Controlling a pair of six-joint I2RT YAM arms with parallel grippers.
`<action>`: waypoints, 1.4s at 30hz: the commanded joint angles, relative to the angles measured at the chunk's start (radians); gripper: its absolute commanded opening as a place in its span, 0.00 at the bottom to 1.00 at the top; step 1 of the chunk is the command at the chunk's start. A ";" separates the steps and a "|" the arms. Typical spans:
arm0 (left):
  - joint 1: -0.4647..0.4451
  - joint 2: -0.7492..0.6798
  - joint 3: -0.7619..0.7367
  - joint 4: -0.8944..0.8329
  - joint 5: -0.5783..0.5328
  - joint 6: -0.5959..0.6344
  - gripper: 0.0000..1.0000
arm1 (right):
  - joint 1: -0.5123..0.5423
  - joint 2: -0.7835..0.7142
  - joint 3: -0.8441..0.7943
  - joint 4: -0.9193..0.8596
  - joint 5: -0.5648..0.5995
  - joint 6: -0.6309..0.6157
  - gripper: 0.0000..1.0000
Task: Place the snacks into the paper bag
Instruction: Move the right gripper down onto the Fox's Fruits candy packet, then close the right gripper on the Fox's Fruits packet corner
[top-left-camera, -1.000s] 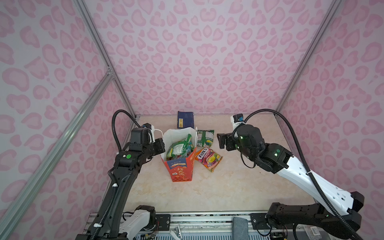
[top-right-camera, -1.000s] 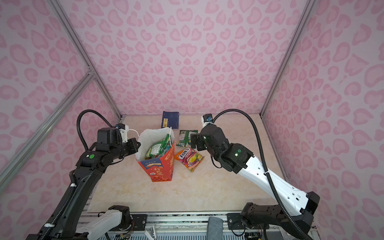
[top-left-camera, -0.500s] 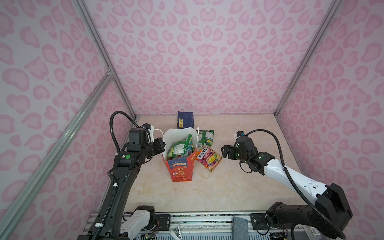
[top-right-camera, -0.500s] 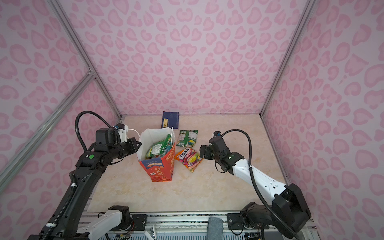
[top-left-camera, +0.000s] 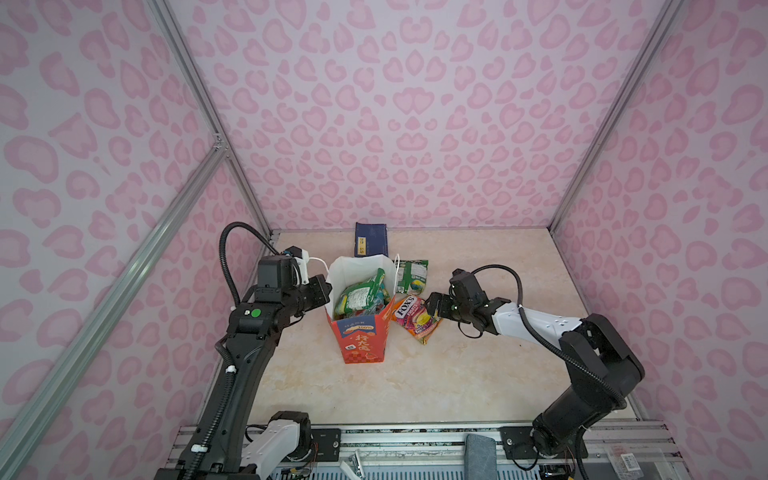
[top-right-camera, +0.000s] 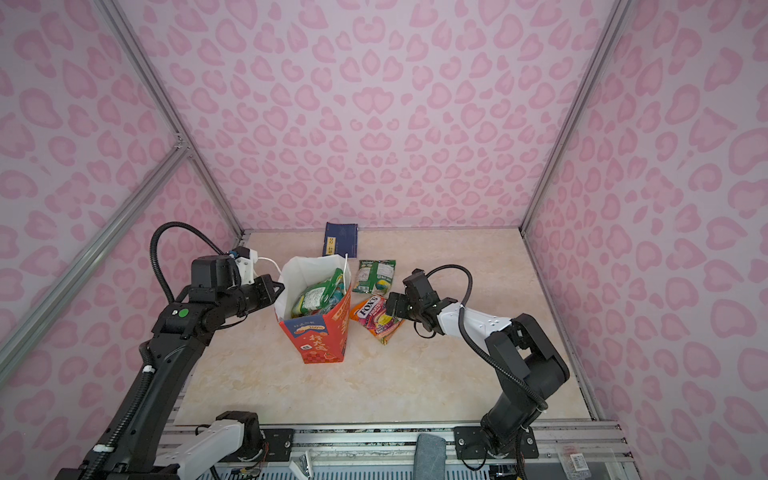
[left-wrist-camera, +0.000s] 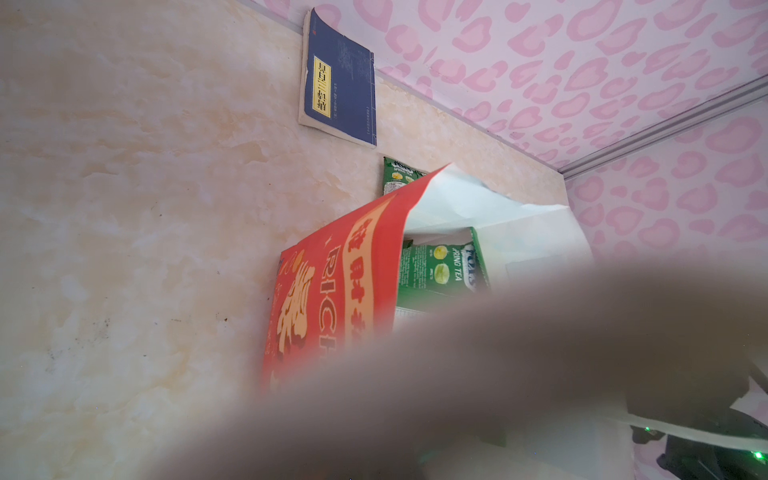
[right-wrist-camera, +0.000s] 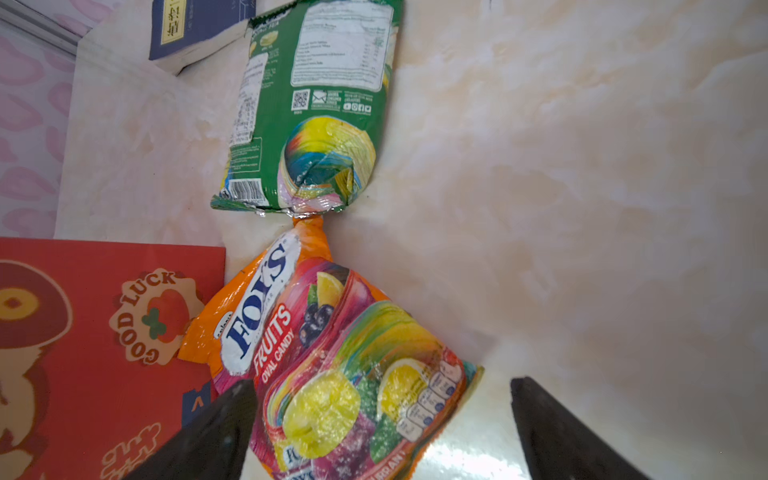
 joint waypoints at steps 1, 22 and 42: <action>0.000 0.001 -0.001 0.053 0.023 -0.002 0.05 | 0.002 0.033 0.007 0.069 -0.026 0.038 0.98; 0.005 -0.005 -0.004 0.055 0.034 -0.002 0.05 | 0.034 0.139 0.037 0.063 0.009 0.062 0.89; 0.008 -0.002 -0.006 0.059 0.043 -0.004 0.06 | 0.124 0.126 0.078 -0.128 0.101 -0.081 0.91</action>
